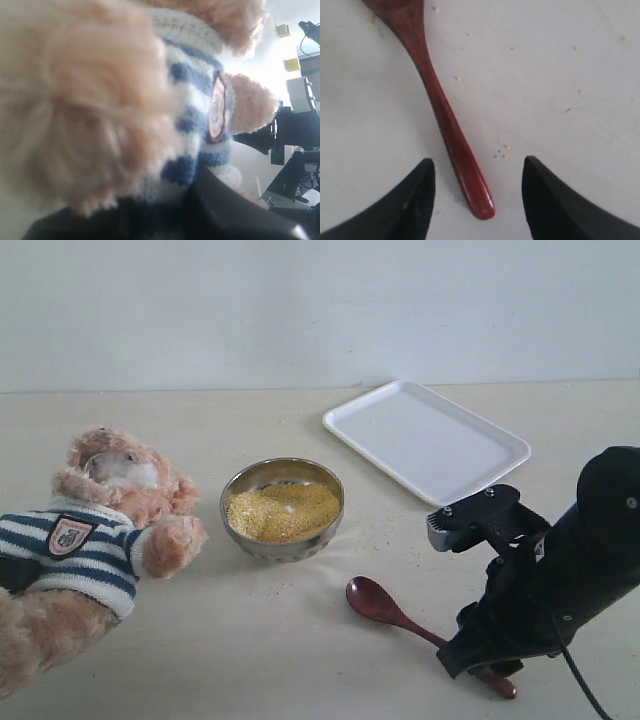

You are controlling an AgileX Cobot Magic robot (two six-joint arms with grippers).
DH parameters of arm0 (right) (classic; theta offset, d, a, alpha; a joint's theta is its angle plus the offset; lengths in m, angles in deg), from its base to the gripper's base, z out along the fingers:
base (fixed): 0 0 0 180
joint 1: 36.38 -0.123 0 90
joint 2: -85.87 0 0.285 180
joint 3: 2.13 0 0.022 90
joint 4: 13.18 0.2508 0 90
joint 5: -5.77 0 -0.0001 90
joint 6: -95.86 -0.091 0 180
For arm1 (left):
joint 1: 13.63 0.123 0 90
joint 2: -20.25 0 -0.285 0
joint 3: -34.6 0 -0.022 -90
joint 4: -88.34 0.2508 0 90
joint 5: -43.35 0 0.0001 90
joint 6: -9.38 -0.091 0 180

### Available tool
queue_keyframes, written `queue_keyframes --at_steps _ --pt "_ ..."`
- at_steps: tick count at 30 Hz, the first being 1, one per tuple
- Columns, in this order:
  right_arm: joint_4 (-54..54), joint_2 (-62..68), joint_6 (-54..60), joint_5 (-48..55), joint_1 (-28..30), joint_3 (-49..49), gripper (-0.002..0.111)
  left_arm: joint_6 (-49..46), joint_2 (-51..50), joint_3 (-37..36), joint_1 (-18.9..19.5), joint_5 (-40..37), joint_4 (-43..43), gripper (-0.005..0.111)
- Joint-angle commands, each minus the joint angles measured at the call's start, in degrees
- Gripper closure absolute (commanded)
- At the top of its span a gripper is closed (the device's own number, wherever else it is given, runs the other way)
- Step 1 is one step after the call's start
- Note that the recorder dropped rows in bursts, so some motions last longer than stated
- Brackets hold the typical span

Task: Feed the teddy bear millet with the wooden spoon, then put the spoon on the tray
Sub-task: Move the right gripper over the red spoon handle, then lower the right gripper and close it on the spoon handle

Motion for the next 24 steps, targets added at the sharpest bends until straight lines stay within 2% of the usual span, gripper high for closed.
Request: queue_keyframes --at_steps 1,20,24 --pt "-0.1 -0.79 5.51 -1.1 -0.02 -0.16 0.056 -0.44 0.53 -0.24 0.31 -1.4 -0.37 0.1" --pt "0.51 1.49 11.28 -0.6 -0.02 -0.16 0.056 -0.44 0.53 -0.24 0.31 -1.4 -0.37 0.1" --pt "1.01 2.21 12.57 -0.85 -2.15 -0.16 0.056 -0.44 0.53 -0.24 0.31 -1.4 -0.37 0.1"
